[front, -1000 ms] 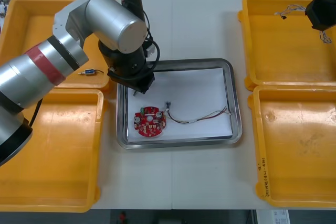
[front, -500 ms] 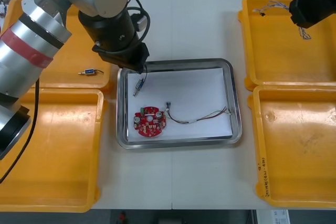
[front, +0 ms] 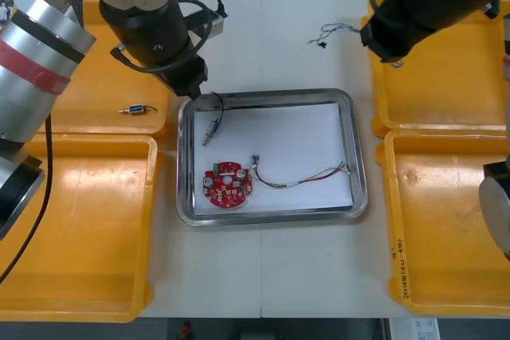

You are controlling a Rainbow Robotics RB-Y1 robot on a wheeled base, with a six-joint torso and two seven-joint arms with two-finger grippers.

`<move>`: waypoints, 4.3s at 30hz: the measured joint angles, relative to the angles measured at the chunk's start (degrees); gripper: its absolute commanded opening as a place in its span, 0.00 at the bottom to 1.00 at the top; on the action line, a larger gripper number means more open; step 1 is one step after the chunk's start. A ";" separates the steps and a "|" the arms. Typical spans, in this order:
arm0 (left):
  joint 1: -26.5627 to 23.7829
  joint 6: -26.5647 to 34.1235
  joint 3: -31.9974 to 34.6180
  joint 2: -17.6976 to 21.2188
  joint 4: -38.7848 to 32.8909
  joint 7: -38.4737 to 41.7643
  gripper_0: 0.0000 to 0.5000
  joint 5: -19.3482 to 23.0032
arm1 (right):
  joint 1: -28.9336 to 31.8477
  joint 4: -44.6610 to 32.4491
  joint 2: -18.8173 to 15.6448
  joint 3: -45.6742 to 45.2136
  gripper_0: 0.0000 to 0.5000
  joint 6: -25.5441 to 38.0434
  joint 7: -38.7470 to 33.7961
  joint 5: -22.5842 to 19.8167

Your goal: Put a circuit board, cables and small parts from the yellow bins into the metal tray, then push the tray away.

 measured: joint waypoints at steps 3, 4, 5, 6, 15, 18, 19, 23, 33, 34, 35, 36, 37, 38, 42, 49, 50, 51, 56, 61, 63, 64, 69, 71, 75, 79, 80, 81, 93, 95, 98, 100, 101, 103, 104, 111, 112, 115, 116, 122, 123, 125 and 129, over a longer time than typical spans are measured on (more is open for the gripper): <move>-0.41 0.01 2.15 0.00 2.53 -0.04 1.00 -0.01 | 0.00 -0.10 1.66 3.35 0.00 0.00 0.61 -2.28; -0.69 0.01 2.87 0.00 3.71 -0.18 1.00 -0.01 | 0.00 -0.10 2.08 4.57 0.00 0.00 0.84 -3.04; -0.96 0.01 3.51 0.00 4.83 -0.66 1.00 -0.04 | 0.00 -0.10 2.37 5.79 0.00 0.00 1.25 -3.64; -1.19 0.01 4.14 0.00 5.87 -1.61 1.00 -0.14 | 0.00 -0.10 2.61 7.03 0.00 0.01 1.93 -4.29; -2.15 -0.03 6.50 0.01 10.65 -20.84 1.00 -2.35 | 0.90 -1.22 2.91 17.63 0.00 -0.40 11.10 -3.76; -2.26 -0.53 6.50 0.04 11.70 -22.74 1.00 -2.95 | 2.19 -1.47 2.89 19.76 0.00 -3.73 14.84 -2.50; -2.27 -0.81 6.50 0.04 12.08 -22.74 1.00 -3.09 | 2.74 -1.47 2.86 20.36 0.00 -5.39 15.10 -2.11; -2.29 -2.40 6.83 0.12 14.57 -22.75 1.00 -3.25 | 5.49 -1.18 2.49 22.77 0.00 -12.05 15.37 -0.56; -2.31 -6.67 10.28 0.30 22.87 -27.86 1.00 -3.25 | 7.93 7.04 2.36 26.12 0.00 -20.70 16.24 -0.28; -2.31 -6.82 10.36 0.36 23.32 -28.94 1.00 -3.21 | 7.94 7.45 2.33 26.90 0.00 -21.31 16.24 0.27; -2.31 -7.05 10.38 0.43 23.80 -29.94 1.00 -3.15 | 7.94 7.81 2.28 27.81 0.00 -21.81 16.24 0.91; -2.32 -7.25 10.41 0.50 24.32 -30.65 1.00 -3.09 | 7.94 8.15 2.18 28.69 0.00 -22.25 16.24 1.43; -2.32 -7.48 10.51 0.56 24.96 -31.18 1.00 -3.05 | 7.94 8.50 2.10 29.45 0.00 -22.66 16.24 1.57; -2.32 -7.75 10.66 0.58 25.77 -31.45 1.00 -2.91 | 7.94 8.98 2.05 29.98 0.00 -22.86 16.24 1.57; -2.32 -8.27 11.29 0.72 29.00 -31.44 1.00 -2.28 | 7.96 10.38 2.03 30.62 0.15 -22.91 16.24 1.57; -2.33 -9.35 11.42 1.40 33.86 -31.45 1.00 0.82 | 7.96 10.57 1.70 30.62 1.00 -22.90 16.24 1.57; -2.33 -9.71 11.42 1.46 34.54 -31.45 1.00 1.09 | 7.96 10.57 1.61 30.62 1.00 -22.90 16.24 1.57; -2.33 -10.08 11.42 1.48 35.21 -31.45 1.00 1.23 | 7.96 10.57 1.46 30.62 1.00 -22.90 16.24 1.57; -2.33 -11.54 11.42 1.55 36.14 -31.45 1.00 1.24 | 7.96 10.28 0.39 30.62 1.00 -22.90 16.24 1.57; -2.29 -14.53 11.42 1.56 36.16 -31.45 1.00 1.24 | 7.96 9.17 -0.17 30.62 1.00 -22.21 16.24 1.81; -2.26 -15.75 11.42 1.56 36.17 -31.45 1.00 1.24 | 7.96 7.98 -0.21 30.62 1.00 -21.17 16.24 2.81; -2.25 -16.19 11.42 1.56 36.17 -31.45 1.00 1.24 | 7.96 7.25 -0.21 30.62 1.00 -20.60 16.24 3.41; -2.25 -17.15 11.29 1.56 36.17 -31.45 1.00 1.24 | 7.97 3.41 -0.22 30.62 1.00 -18.34 16.24 5.34; -2.21 -17.15 11.12 1.57 36.17 -31.45 1.00 1.24 | 7.97 1.83 -0.22 30.61 1.00 -16.74 16.24 5.98; -1.81 -17.15 10.85 1.58 36.18 -31.45 1.00 1.24 | 7.97 -1.63 -0.11 30.00 1.00 -11.71 16.24 7.13; -0.98 -17.16 10.85 1.62 36.18 -31.45 1.00 1.24 | 7.98 -4.89 0.58 26.94 1.00 -5.46 16.24 7.25; -0.71 -17.16 10.85 1.63 36.18 -31.45 1.00 1.24 | 7.99 -5.80 0.84 25.85 1.00 -3.63 16.24 7.26; -0.45 -17.16 10.85 1.64 36.18 -31.45 1.00 1.24 | 8.02 -6.82 1.08 24.73 1.00 -1.54 16.23 7.27; 0.74 -17.16 10.84 3.13 36.17 -31.46 1.00 3.60 | 14.19 -22.34 1.48 9.85 1.00 0.05 9.64 7.32; 0.79 -17.14 10.84 3.34 36.17 -31.46 1.00 3.80 | 15.42 -24.51 1.15 8.25 1.00 0.05 5.51 7.29; 0.96 -17.12 10.84 3.58 36.17 -31.46 0.76 4.12 | 17.73 -27.43 -0.24 6.58 1.00 0.05 0.46 7.19; 1.23 -17.12 10.84 3.70 36.17 -31.47 0.01 4.15 | 19.62 -29.00 -1.37 5.55 1.00 0.05 -1.81 7.07; 1.36 -17.14 10.84 3.74 36.17 -31.48 0.00 4.19 | 20.69 -29.71 -1.94 4.90 1.00 0.05 -3.10 7.00; 1.55 -17.27 10.84 3.79 36.17 -31.48 0.00 4.25 | 23.00 -31.01 -3.04 3.28 1.00 0.05 -6.14 6.74; 1.60 -17.50 10.84 3.79 36.17 -31.50 0.00 4.27 | 24.15 -31.55 -3.56 2.38 1.00 0.05 -7.91 6.63; 1.77 -18.85 10.18 3.91 36.16 -31.54 0.00 5.11 | 32.31 -33.82 -5.78 -6.75 1.00 0.05 -16.97 2.17; 1.77 -18.96 10.06 3.92 36.15 -31.54 0.00 5.18 | 33.26 -33.83 -5.83 -8.36 1.00 0.05 -17.95 1.07; 1.77 -19.05 9.91 3.95 36.07 -31.55 0.00 5.29 | 36.08 -33.84 -5.94 -13.46 1.00 0.05 -22.22 -1.45; 1.77 -19.05 9.91 3.95 35.97 -31.55 0.00 5.29 | 36.95 -33.86 -6.04 -14.99 1.00 0.05 -23.35 -1.91; 1.94 -19.07 9.90 3.99 34.33 -31.55 0.00 5.29 | 40.75 -33.86 -6.80 -20.18 1.00 0.05 -24.14 -0.91; 2.02 -19.07 9.90 3.99 33.69 -31.55 0.00 5.29 | 41.20 -33.85 -6.83 -20.44 1.00 0.05 -24.14 -0.24; 2.11 -19.07 9.90 4.02 32.49 -31.55 0.00 5.26 | 42.01 -33.74 -6.84 -20.74 1.00 0.05 -24.14 0.51; 2.21 -18.80 9.90 4.06 30.37 -31.55 0.00 5.02 | 43.05 -32.36 -6.85 -21.22 1.00 0.05 -24.14 0.52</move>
